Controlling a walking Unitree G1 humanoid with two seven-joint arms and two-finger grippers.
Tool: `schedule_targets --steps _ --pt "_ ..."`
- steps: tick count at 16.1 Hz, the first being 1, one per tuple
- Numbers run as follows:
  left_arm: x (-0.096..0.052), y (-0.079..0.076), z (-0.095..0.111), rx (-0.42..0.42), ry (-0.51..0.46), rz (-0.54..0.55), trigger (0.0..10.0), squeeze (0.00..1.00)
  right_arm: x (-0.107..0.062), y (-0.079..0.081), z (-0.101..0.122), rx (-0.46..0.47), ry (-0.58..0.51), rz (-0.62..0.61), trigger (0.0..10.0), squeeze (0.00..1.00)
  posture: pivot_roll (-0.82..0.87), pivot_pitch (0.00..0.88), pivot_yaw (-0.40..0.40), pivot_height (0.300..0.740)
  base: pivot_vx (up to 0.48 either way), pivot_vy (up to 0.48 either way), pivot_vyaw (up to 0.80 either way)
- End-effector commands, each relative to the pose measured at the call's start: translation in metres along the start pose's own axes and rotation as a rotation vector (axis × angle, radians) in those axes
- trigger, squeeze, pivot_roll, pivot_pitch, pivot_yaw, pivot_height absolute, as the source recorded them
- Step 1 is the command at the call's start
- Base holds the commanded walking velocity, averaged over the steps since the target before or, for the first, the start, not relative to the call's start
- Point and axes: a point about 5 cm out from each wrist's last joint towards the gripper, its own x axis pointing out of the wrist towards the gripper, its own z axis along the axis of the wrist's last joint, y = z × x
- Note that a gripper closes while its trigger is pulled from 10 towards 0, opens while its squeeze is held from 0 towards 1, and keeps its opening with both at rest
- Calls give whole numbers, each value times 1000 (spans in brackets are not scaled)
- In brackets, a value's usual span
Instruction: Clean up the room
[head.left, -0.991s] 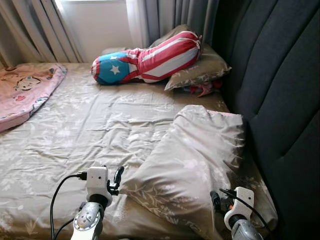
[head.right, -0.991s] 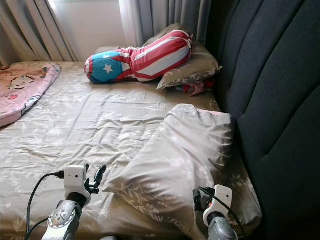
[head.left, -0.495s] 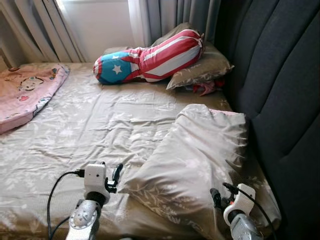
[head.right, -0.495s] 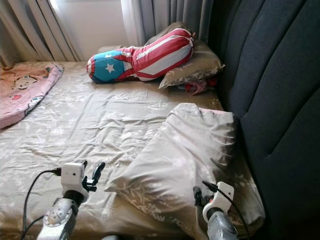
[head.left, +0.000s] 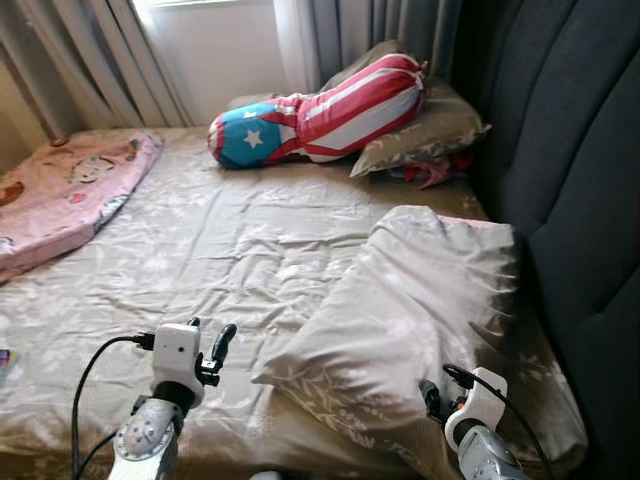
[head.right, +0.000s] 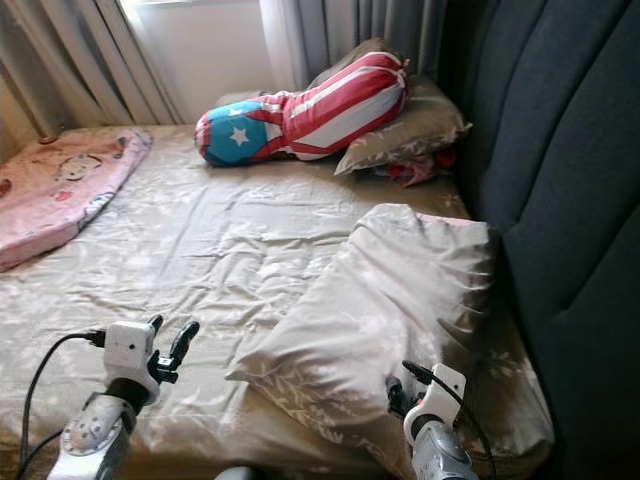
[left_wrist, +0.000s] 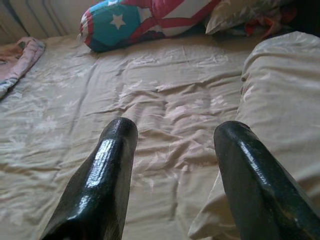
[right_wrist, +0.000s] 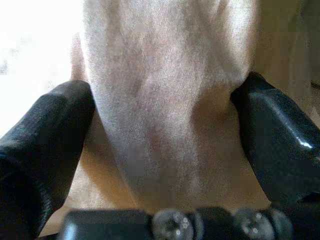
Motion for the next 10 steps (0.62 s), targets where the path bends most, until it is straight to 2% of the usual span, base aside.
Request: schedule_targets --steps 1,6,10 --pt "-2 3 2 8 7 -6 10000 0 -1 2 -12 -17 62 -20 10000 0 111 0 101 660 0 0 0" --pt "-13 2 5 16 33 -20 10000 0 -6 -16 -27 -58 141 -114 10000 0 124 0 107 660 0 0 0" --pt "-17 2 7 17 44 -19 10000 0 -9 -14 -39 -78 218 -128 10000 0 130 14 102 660 0 0 0"
